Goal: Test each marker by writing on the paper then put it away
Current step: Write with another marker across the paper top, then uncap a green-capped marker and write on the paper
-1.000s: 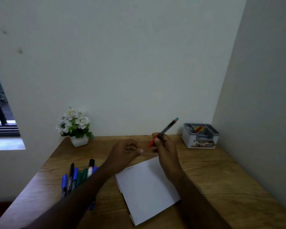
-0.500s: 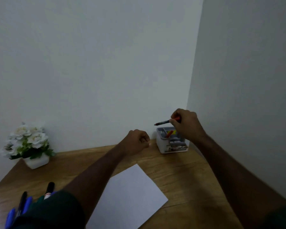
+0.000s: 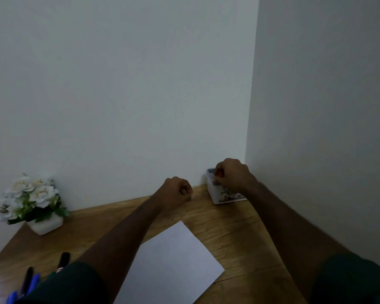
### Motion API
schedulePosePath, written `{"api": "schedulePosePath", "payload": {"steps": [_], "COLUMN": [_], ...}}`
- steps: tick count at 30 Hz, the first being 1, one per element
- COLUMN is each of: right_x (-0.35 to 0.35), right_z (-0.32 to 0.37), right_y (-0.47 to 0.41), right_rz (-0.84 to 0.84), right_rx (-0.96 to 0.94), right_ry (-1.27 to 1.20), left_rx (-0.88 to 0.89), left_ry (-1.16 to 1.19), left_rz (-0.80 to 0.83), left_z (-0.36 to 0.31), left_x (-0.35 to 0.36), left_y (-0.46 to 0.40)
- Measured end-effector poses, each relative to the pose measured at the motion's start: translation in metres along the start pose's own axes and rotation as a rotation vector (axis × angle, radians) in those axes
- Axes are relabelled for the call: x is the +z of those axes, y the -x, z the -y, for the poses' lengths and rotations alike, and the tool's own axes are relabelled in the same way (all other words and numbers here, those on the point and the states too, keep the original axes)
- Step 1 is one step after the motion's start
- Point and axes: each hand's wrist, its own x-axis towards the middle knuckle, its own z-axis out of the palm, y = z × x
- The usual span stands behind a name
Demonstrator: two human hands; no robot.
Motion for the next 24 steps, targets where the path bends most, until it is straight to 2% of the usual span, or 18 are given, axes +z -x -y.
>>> {"api": "schedulePosePath", "payload": {"steps": [5,7,12,21,24], "right_x": [-0.004,-0.002,0.026,0.099,0.118], "right_z": [0.007,0.023,0.082,0.211,0.244], "right_y": [0.014,0.024,0.052,0.111,0.128], "right_rz": [-0.255,-0.304,-0.202,0.062,0.076], "right_rx": [-0.067,-0.118,-0.255,-0.440,-0.523], "right_ry": [-0.175,-0.244,-0.252,-0.342,-0.361], "left_rx": [-0.026,-0.036,-0.059,-0.226,-0.255], "left_ry": [0.012,0.016,-0.007,-0.049,-0.098], "left_rz": [-0.024,-0.036,-0.087,-0.187,-0.202], "left_z": [0.002,0.004,0.020,0.083,0.097], "left_x": [-0.013,-0.020,-0.042,-0.104,-0.119], "left_y": [0.019,0.032,0.085,0.224,0.262]}}
